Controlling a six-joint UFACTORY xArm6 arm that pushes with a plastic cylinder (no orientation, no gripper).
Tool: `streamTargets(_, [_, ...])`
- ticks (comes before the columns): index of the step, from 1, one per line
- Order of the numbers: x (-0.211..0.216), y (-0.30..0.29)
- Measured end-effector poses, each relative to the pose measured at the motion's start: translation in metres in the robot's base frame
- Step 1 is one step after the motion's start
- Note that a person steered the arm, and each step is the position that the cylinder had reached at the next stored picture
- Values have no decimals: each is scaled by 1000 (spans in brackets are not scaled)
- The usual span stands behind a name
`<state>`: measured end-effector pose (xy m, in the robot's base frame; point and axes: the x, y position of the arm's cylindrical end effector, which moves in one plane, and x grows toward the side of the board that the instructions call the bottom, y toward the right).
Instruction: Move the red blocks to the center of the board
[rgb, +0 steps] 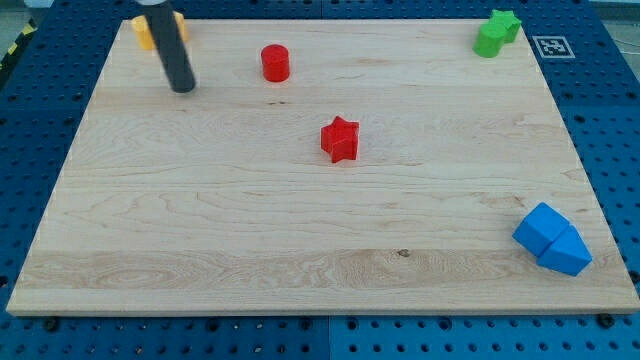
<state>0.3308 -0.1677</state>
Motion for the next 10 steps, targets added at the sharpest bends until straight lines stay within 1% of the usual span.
streamTargets(1, [-8, 26])
streamTargets(4, [-89, 48])
streamTargets(5, [-88, 67])
streamTargets(6, [-68, 72])
streamTargets(7, [-52, 89])
streamTargets(9, [-66, 117])
streamTargets(10, [-37, 134])
